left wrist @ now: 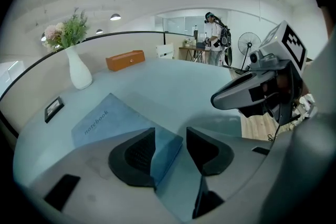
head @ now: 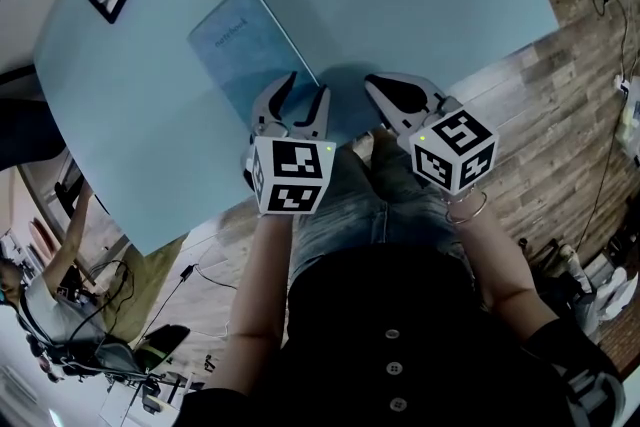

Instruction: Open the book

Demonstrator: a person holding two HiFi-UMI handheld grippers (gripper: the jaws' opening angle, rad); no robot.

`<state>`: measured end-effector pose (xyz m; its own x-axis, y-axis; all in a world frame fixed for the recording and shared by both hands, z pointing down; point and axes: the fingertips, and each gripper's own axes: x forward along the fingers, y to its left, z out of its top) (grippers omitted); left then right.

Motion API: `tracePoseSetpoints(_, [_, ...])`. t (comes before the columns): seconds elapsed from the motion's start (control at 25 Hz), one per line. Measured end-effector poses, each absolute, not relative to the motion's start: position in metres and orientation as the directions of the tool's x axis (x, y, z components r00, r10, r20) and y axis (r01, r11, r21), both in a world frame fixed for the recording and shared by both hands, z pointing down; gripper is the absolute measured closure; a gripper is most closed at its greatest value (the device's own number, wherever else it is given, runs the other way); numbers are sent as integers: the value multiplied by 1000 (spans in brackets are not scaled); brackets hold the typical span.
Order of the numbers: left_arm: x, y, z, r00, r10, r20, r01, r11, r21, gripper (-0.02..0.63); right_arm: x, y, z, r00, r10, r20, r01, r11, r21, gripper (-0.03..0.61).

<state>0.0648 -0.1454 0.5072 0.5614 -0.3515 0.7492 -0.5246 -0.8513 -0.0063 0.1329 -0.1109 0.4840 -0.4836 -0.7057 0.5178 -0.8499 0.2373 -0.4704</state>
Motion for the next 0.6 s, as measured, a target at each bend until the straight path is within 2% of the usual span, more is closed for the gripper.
tracePoseSetpoints(0.6, [67, -144, 518, 495, -397, 773, -496, -859, -124, 436, 130, -113, 487, -506, -696, 510, -838, 255, -483, 577])
